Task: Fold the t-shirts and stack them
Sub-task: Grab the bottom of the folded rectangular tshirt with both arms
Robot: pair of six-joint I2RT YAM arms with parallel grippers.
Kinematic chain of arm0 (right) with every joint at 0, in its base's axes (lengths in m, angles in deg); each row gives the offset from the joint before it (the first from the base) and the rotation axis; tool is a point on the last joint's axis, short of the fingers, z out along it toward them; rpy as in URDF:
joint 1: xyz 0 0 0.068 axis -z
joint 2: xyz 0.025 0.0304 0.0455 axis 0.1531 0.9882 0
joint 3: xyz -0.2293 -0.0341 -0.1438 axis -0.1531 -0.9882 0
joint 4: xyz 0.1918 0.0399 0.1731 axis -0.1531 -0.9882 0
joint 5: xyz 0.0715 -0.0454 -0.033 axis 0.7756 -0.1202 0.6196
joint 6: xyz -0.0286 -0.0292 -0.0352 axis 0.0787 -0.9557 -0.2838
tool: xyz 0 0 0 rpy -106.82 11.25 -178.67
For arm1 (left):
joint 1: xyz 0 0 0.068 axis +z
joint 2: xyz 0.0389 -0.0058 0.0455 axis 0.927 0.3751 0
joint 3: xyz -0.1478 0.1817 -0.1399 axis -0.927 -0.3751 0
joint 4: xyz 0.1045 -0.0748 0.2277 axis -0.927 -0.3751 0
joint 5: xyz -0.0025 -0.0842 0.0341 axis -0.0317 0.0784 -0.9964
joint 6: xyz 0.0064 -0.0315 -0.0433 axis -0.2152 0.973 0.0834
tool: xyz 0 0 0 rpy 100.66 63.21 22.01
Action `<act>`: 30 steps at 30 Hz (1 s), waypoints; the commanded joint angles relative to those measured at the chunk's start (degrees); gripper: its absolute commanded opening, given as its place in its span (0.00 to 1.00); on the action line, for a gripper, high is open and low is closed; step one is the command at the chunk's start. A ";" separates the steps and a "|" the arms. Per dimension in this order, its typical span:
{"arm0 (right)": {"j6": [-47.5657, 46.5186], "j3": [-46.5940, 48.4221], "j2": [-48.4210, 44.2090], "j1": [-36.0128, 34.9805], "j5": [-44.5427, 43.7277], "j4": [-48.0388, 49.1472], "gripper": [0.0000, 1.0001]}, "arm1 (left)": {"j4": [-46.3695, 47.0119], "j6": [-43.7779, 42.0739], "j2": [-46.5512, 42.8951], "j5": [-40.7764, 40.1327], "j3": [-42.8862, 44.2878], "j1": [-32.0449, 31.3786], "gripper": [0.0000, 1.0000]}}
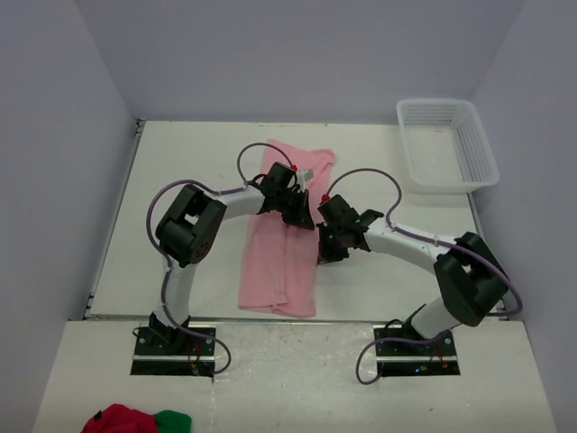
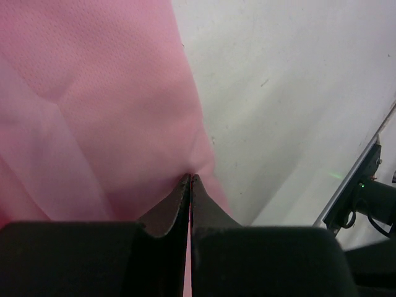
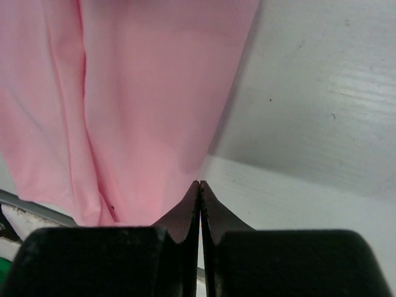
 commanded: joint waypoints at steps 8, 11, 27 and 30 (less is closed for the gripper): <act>1.75 -3.00 -17.41 0.15 -1.76 -4.68 0.00 | 1.53 0.28 7.89 1.08 9.48 0.25 0.00; 2.10 -3.62 -17.94 0.15 -1.15 -4.24 0.00 | 0.38 0.10 11.05 1.60 13.25 0.25 0.00; 11.50 -11.18 -18.12 0.24 -11.07 -7.84 0.40 | -0.67 0.81 16.07 4.07 20.48 2.44 0.00; 12.74 -12.58 -18.82 0.24 -11.26 -7.76 0.39 | -0.50 0.81 16.16 4.33 20.57 3.15 0.00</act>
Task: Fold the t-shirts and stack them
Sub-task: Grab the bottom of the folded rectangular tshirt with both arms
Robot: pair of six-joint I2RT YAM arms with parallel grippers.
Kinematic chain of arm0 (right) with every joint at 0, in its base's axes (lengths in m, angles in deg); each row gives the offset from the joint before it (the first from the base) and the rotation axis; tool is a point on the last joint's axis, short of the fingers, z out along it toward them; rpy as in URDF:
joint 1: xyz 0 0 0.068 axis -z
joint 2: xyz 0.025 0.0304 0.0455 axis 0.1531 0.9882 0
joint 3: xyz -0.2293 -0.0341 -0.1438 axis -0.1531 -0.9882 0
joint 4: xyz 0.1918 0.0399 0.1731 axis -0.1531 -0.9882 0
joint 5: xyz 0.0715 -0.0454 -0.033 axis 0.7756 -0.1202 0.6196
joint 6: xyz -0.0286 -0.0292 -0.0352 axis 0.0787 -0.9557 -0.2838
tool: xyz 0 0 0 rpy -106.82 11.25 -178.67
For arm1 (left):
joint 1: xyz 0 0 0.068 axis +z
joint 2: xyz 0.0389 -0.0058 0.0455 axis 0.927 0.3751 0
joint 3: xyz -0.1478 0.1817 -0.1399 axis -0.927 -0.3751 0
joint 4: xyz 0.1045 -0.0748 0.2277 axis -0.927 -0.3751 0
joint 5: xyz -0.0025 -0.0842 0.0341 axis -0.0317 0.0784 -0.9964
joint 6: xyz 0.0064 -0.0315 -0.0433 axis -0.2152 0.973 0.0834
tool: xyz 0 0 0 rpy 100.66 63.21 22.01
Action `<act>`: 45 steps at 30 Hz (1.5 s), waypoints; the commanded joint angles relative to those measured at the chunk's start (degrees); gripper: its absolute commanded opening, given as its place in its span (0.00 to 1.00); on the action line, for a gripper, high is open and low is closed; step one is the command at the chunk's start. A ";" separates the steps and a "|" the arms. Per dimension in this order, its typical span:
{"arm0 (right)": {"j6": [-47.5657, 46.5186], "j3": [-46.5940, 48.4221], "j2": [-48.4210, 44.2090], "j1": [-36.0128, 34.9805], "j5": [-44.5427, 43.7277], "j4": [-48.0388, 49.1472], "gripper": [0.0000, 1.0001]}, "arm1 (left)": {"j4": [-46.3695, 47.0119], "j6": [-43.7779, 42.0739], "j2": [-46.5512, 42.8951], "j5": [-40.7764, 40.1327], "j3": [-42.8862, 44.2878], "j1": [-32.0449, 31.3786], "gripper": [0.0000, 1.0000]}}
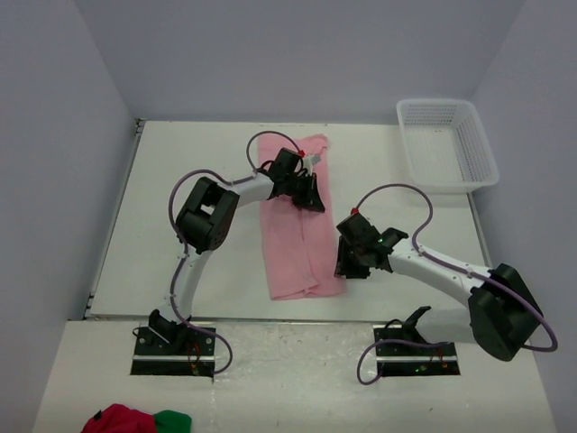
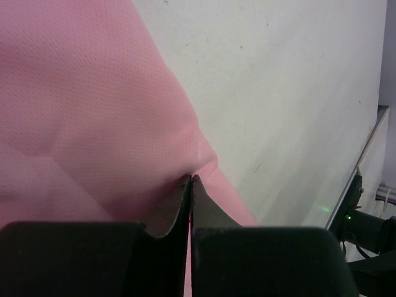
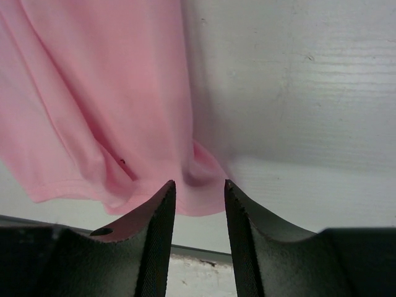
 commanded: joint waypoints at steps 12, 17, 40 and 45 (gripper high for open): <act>3.85 -5.90 -1.23 0.19 0.17 4.84 0.37 | 0.60 1.14 2.26 2.40 2.45 2.92 0.00; 3.67 -5.02 -2.54 0.11 -0.53 3.70 0.38 | 0.34 0.79 2.26 2.49 2.28 2.92 0.00; 2.97 -5.81 -8.16 -0.51 -0.35 3.79 0.41 | 0.43 0.88 2.88 3.19 2.28 3.27 0.00; 2.27 -5.72 -12.12 -0.51 0.61 2.47 0.42 | 0.60 0.96 3.05 3.19 2.10 3.36 0.00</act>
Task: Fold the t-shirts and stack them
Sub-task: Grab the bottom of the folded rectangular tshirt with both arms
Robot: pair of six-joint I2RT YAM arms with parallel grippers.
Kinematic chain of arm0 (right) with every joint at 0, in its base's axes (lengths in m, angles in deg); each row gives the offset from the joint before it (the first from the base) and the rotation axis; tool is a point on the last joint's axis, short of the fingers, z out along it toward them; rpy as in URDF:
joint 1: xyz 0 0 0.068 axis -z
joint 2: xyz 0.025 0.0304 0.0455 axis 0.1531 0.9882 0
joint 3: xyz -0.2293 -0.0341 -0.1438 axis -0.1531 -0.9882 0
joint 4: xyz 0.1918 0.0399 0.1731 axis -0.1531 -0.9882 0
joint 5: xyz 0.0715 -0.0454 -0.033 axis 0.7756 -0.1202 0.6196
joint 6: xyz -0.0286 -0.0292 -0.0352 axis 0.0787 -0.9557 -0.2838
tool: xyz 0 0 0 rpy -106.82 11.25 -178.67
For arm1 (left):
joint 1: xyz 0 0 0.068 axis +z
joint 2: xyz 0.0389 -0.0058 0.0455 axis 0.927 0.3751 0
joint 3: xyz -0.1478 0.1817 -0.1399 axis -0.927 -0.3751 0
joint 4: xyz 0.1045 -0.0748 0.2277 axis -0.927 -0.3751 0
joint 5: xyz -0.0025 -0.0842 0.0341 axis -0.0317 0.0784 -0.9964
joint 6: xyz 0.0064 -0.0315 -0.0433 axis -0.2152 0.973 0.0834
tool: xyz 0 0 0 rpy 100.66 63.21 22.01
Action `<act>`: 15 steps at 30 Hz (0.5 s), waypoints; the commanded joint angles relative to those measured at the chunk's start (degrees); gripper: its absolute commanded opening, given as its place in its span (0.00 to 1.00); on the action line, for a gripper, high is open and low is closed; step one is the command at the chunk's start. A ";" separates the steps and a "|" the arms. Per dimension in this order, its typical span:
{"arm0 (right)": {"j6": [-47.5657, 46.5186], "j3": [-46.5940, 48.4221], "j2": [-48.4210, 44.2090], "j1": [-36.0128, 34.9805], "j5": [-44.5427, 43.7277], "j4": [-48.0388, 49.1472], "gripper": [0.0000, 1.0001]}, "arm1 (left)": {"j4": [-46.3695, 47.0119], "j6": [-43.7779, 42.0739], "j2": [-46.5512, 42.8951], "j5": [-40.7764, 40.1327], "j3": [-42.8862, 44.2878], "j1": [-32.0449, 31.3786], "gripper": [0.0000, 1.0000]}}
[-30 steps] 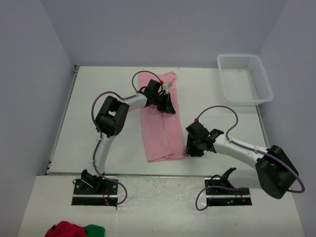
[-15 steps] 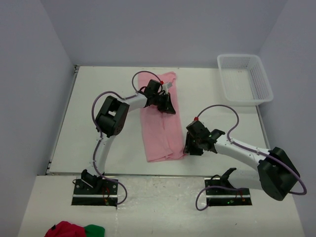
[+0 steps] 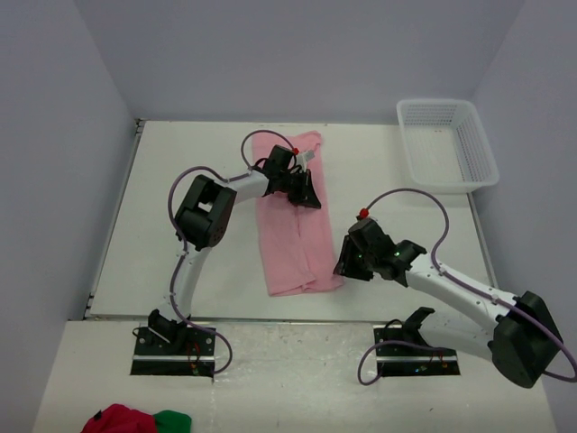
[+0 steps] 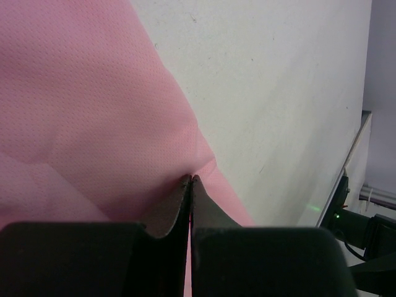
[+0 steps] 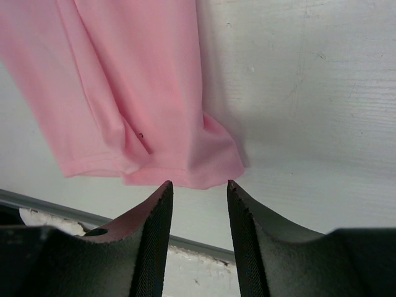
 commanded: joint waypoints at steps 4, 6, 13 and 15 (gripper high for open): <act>-0.65 0.24 1.26 -0.38 -0.09 -0.53 0.43 | 0.12 0.29 1.57 0.06 0.88 0.56 0.00; -0.73 -0.37 2.58 -0.38 0.53 1.23 0.43 | 0.21 0.29 1.39 -0.02 0.88 0.56 0.00; -1.09 -1.08 7.41 -0.29 1.23 5.01 0.43 | -0.23 0.03 1.04 0.15 1.05 0.56 0.00; -1.00 -1.60 8.12 -0.38 1.23 6.15 0.43 | -0.23 -0.06 1.04 0.24 1.05 0.65 0.00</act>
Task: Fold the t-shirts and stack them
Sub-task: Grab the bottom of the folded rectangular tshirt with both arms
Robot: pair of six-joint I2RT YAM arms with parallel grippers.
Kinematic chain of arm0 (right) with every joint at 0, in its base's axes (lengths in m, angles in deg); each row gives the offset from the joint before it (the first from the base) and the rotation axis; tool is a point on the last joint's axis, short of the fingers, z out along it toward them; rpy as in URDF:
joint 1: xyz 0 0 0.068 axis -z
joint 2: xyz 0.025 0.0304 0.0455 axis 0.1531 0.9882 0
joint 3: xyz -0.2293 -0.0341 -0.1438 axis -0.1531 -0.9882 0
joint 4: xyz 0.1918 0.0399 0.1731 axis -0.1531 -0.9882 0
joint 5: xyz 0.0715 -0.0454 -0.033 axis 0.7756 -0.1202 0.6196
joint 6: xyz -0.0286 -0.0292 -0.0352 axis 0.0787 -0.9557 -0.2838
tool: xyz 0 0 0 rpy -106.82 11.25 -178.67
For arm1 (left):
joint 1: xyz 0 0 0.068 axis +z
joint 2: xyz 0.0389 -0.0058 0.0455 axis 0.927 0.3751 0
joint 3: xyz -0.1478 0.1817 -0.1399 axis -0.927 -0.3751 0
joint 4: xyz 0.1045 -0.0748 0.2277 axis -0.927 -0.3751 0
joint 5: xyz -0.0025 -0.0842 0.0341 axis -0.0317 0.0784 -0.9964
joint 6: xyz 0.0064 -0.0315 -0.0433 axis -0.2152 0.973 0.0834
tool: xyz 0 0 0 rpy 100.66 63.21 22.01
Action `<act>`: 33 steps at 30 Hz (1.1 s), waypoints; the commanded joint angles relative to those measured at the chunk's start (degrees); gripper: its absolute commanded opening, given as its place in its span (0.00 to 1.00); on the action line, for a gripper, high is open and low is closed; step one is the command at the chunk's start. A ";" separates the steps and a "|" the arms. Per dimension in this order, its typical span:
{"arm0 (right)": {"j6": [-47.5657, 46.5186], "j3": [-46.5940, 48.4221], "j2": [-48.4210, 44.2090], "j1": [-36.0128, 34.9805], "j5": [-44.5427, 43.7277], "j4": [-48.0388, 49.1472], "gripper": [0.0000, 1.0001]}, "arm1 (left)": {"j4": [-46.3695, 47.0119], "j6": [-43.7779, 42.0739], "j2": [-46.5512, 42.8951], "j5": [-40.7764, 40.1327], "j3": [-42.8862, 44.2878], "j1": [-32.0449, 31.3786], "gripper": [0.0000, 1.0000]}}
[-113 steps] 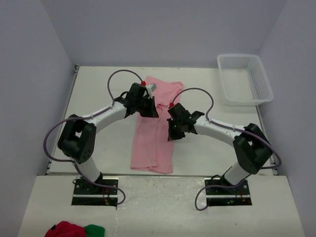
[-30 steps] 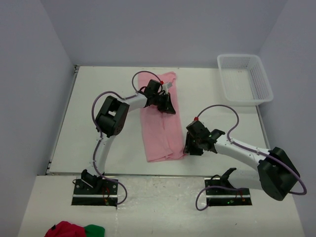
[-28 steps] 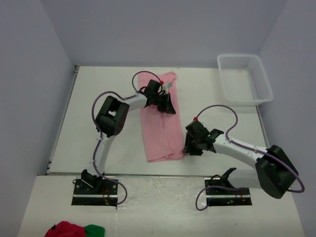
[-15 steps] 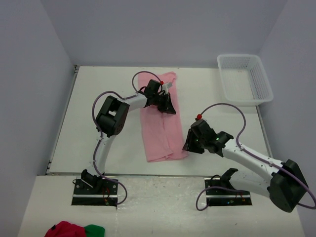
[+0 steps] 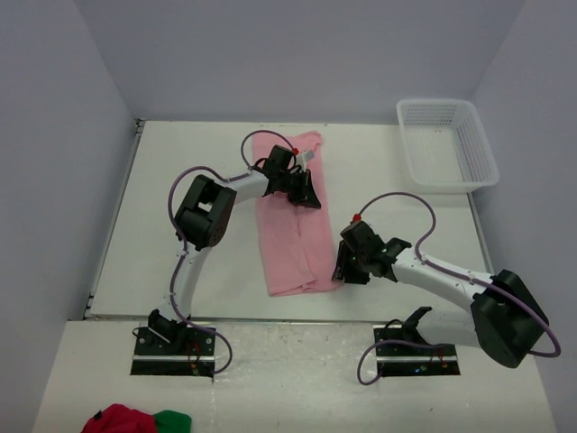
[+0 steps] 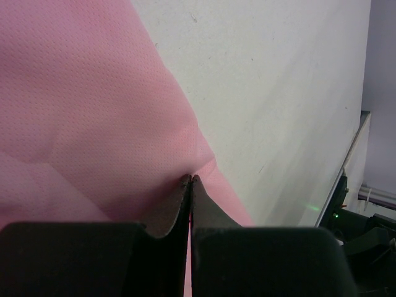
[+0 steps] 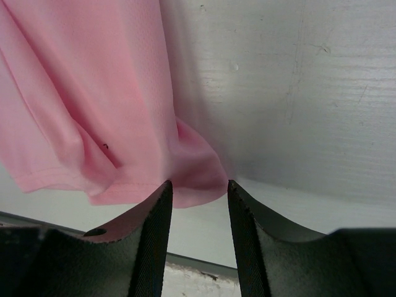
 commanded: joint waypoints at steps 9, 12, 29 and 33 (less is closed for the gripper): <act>0.76 -3.56 1.48 -0.38 0.18 5.03 0.42 | 0.01 -0.26 0.93 0.53 0.96 0.80 0.00; 1.20 -4.96 1.57 -0.38 1.58 6.43 0.42 | 0.10 -0.26 1.02 0.62 0.96 0.80 0.00; 5.33 -5.23 -4.22 -2.66 0.62 2.92 0.00 | 0.10 0.09 2.16 0.79 2.28 1.33 0.00; 5.59 -5.50 -5.55 -2.75 0.54 2.31 0.00 | -0.16 0.09 2.07 0.61 1.76 1.68 0.00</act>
